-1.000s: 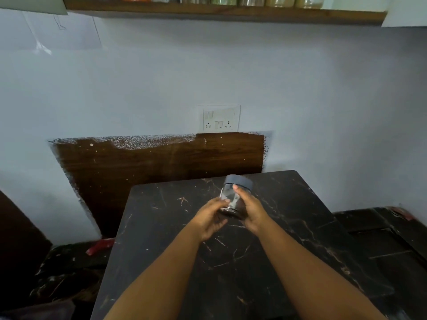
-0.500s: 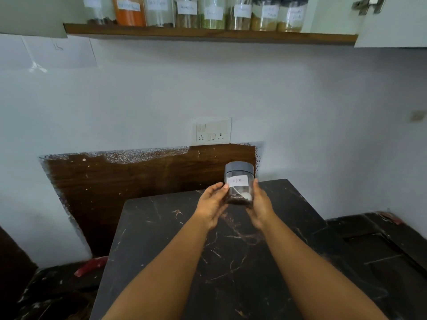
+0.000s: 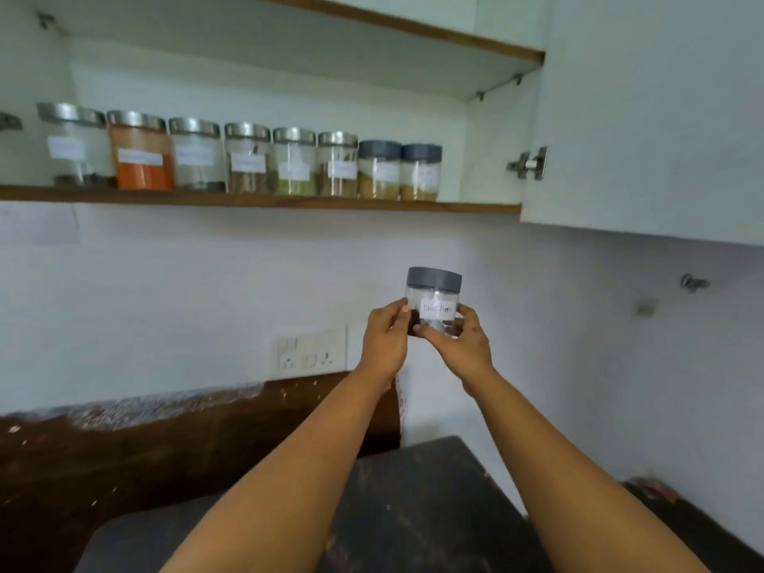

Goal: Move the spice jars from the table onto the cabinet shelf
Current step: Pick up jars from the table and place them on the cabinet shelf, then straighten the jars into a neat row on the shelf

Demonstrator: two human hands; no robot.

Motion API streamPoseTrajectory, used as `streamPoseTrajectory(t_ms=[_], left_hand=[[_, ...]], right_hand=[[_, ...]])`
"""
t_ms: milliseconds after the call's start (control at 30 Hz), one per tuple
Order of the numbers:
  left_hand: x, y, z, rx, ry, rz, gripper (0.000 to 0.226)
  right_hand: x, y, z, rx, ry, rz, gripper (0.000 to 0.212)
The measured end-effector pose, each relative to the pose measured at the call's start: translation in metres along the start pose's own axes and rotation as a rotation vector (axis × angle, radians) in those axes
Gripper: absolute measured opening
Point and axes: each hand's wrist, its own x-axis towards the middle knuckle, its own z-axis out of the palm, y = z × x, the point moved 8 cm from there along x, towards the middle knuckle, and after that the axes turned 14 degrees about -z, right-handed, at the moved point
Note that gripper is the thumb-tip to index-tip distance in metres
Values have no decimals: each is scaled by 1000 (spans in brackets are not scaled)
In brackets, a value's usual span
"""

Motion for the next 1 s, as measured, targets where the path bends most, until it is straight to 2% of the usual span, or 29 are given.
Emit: streamPoseTrajectory(t_ms=[100,233,300,333,433,500,567,667,833,1000], left_hand=[[25,67,22,91,18,166,40],[43,141,46,279,9,452,40],[60,163,56,488,40,543,46],[71,173,55,643,134,573,50],[97,191,25,980,569,552,52],[116,189,-1,1090,686,448,53],[133,174,-19,1214,713,346,61],[144,156,-23,1426,777,362,72],[151,157,-21,1537,838,372,95],[150,158,-18,1577,827,397,101]], right_hand=[[58,-35,-34,15,39,-125,84],[123,-74,-74,18,97,-275,94],[153,-90,-87,10,116,-346,92],[168,-96,-92,-4,120,-371,90],[208,-99,-97,-57,98,-383,91],[234,-88,-95,-94,56,-342,95],[258,-74,-89,-142,-2,-290,93],[289,-61,-80,-237,-72,-248,86],[325,-49,-62,-301,-174,-173,87],[342,-40,-64,-244,-165,-114,96]])
